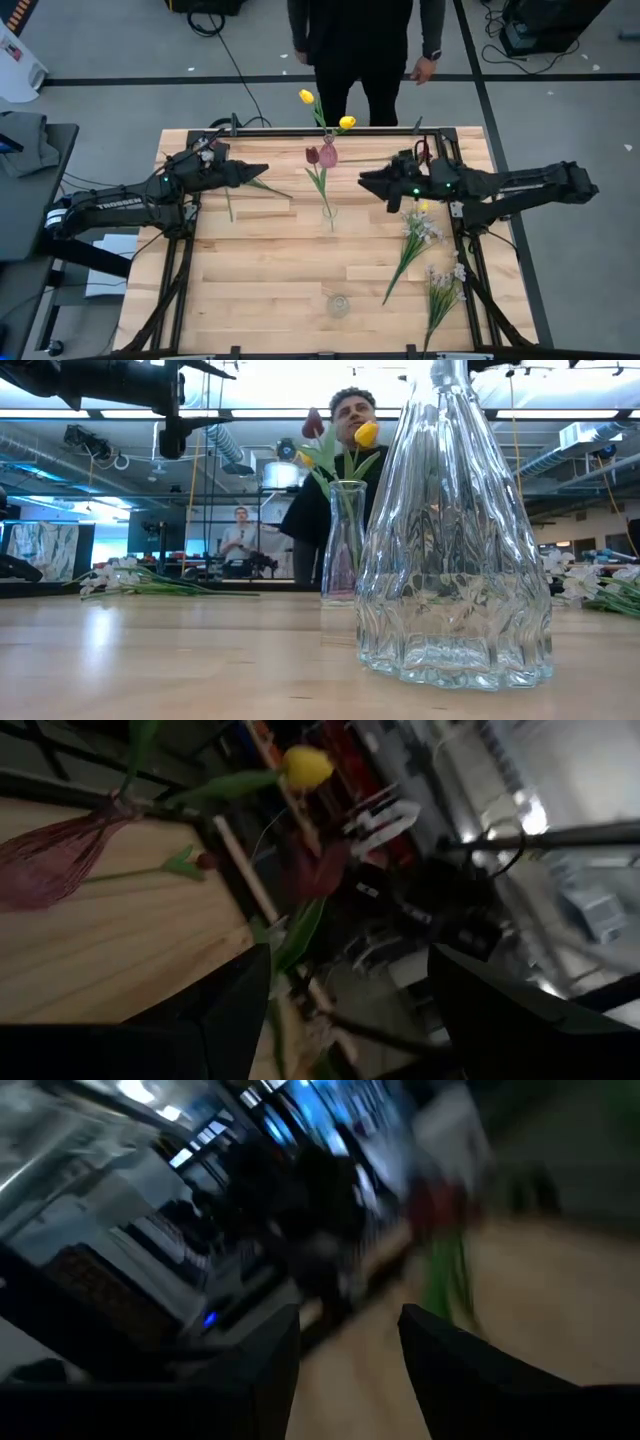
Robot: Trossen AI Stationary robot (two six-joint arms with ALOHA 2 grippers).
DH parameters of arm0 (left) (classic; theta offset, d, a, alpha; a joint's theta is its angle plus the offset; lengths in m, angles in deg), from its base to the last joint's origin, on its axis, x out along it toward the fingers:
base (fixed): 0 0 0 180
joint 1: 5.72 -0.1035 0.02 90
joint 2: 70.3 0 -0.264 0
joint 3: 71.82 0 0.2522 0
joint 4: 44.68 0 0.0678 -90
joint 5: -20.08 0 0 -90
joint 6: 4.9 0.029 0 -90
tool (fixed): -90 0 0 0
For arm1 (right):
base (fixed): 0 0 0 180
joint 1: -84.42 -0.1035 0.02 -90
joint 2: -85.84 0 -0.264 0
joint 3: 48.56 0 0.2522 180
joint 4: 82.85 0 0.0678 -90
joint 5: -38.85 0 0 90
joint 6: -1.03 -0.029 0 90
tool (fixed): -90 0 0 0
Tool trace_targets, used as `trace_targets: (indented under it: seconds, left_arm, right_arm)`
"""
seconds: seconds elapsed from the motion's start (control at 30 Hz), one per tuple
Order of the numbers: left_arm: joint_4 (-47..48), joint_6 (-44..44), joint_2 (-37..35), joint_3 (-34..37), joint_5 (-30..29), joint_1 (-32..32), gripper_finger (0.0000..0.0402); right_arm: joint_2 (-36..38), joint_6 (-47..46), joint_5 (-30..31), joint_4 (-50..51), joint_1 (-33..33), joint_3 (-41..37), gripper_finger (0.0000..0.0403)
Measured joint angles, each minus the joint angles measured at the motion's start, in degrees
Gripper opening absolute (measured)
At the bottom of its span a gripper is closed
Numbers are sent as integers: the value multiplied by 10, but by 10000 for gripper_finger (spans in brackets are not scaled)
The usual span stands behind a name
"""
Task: Sort flowers into vase by color
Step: Put the top white flowers into the bottom transparent vase
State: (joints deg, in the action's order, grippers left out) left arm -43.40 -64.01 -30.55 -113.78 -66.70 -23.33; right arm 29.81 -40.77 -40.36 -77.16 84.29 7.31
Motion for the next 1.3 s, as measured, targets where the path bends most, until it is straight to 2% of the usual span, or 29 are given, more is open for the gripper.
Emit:
trace_targets:
  seconds: [0.23,0.3,0.37,0.5,0.67,0.87,1.0,1.13,1.3]
  left_arm:
    - [79,18,0,0,1,0,275]
    - [89,17,0,0,1,0,275]
    - [91,17,0,0,1,0,275]
    - [93,18,0,0,1,0,275]
    - [114,36,0,0,1,0,275]
    - [236,61,0,0,1,0,275]
    - [365,33,0,0,10,0,275]
    - [431,-1,0,0,6,0,275]
    - [509,-134,0,-2,-56,0,275]
  right_arm:
    - [21,-391,-104,247,-19,0,182]
    - [16,-494,-123,283,-31,-1,178]
    - [8,-546,-130,302,-42,-1,174]
    - [-9,-581,-147,362,-55,0,163]
    - [-31,-673,-161,454,-64,-1,158]
    - [-48,-688,-147,459,-65,-1,158]
    - [-51,-682,-130,452,-59,-1,158]
    - [-40,-647,-84,432,-41,-1,158]
    - [-15,-589,-38,428,4,-1,158]
